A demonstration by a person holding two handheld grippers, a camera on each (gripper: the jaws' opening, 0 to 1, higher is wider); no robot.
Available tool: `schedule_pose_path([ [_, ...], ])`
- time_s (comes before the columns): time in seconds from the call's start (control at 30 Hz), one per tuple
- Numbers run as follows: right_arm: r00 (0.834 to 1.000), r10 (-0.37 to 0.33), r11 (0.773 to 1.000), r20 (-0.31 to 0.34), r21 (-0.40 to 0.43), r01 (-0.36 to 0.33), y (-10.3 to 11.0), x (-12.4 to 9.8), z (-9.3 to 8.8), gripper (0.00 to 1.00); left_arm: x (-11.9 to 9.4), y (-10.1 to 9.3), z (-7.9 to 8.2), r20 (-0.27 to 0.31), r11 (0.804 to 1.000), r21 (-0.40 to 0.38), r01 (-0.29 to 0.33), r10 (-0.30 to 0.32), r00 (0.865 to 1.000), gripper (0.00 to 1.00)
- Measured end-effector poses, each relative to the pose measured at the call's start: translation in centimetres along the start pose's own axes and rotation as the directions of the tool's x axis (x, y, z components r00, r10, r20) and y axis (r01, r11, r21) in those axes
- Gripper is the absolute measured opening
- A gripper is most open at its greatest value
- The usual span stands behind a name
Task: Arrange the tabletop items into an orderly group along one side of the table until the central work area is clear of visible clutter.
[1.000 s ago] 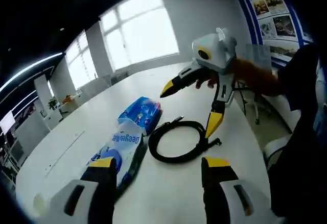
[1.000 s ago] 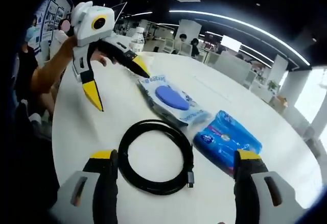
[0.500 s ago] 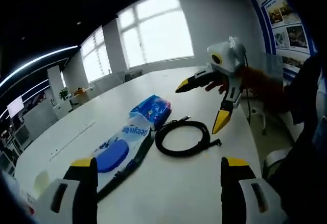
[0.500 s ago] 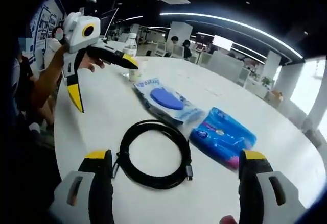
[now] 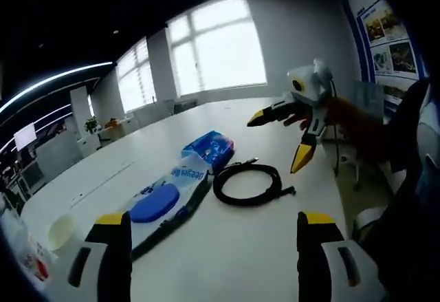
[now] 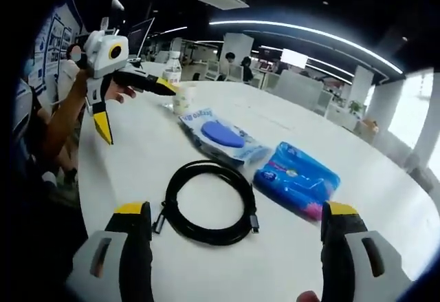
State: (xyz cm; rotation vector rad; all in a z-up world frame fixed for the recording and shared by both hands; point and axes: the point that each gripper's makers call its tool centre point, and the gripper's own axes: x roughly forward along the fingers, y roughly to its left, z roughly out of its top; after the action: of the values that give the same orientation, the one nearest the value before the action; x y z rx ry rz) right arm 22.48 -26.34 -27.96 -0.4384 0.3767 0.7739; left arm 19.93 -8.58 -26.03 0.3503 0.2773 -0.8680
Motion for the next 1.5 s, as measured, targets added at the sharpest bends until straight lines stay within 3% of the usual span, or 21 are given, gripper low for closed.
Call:
schedule_pose_path([
  [0.33,1.0,0.021,1.0,0.012,0.02,-0.021,0.7,-0.9,-0.1,1.0,-2.4,0.1,-0.9,0.026,1.0,-0.01,-0.002,0.003,1.0,1.0],
  [0.47,1.0,0.017,1.0,0.013,0.02,-0.018,0.7,-1.3,-0.3,1.0,-4.1,0.2,-0.6,0.088,0.998,-0.054,0.018,-0.013,0.996,1.0],
  [0.83,1.0,-0.009,0.999,0.029,0.035,0.008,-0.1,-3.3,-0.4,1.0,-8.8,2.8,-2.4,0.085,0.992,-0.087,-0.091,0.098,0.991,1.0],
  [0.97,0.999,-0.022,1.0,0.029,0.014,0.022,-0.4,-3.8,-0.6,1.0,-10.2,2.6,-3.2,0.079,0.993,-0.078,-0.092,0.098,0.992,1.0],
  [1.2,0.998,-0.044,0.997,0.039,0.062,0.041,-1.0,-4.8,-1.2,1.0,-12.6,2.6,-4.2,0.081,0.99,-0.085,-0.113,0.12,0.989,1.0],
  [1.5,0.999,-0.029,0.996,0.042,0.087,0.025,-0.9,-5.8,-1.9,1.0,-15.4,3.9,-5.6,0.087,0.974,-0.131,-0.187,0.199,0.976,1.0],
])
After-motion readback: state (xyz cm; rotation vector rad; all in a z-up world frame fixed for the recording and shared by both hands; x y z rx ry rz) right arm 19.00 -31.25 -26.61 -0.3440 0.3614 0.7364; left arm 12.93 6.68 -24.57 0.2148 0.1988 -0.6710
